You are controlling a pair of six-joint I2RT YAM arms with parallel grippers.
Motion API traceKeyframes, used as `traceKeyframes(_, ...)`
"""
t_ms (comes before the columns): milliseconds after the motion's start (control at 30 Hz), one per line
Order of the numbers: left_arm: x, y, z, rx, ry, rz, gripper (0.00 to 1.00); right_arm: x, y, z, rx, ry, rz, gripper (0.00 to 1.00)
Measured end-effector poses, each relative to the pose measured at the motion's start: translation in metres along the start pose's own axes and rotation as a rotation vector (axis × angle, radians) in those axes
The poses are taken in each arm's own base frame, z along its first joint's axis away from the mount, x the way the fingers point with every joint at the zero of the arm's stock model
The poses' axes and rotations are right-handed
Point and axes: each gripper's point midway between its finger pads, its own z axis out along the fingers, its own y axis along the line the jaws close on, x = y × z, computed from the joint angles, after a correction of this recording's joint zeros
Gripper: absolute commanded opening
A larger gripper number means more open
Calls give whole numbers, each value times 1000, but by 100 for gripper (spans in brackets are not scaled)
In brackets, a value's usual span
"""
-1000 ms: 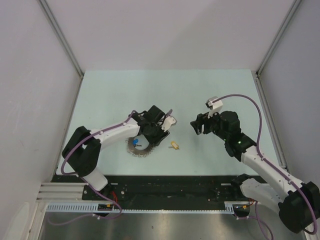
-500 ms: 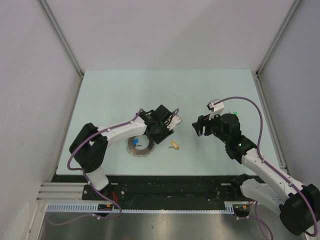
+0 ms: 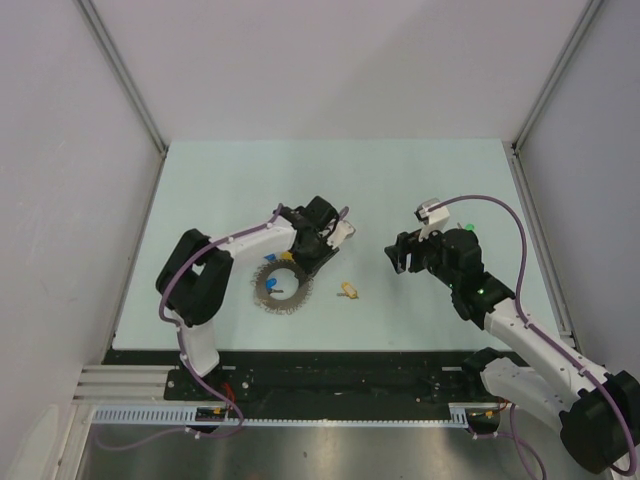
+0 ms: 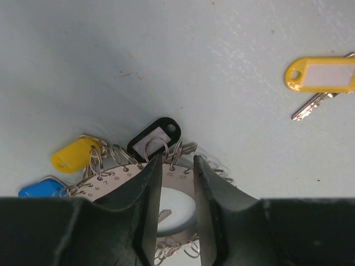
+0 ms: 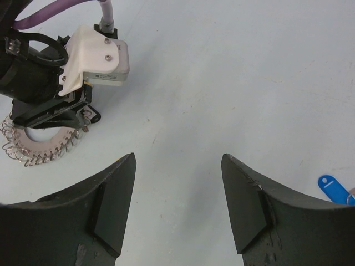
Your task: Put the keys on the keyring
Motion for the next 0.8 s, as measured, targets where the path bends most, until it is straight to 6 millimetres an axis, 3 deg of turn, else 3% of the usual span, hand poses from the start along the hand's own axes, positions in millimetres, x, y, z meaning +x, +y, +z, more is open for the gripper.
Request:
traceKeyframes(567, 3, -3, 6, 38, 32, -9, 25, 1, 4, 0, -25, 6, -7, 68)
traceKeyframes(800, 6, -4, 7, 39, 50, -10, 27, 2, 4, 0, -27, 7, -7, 68)
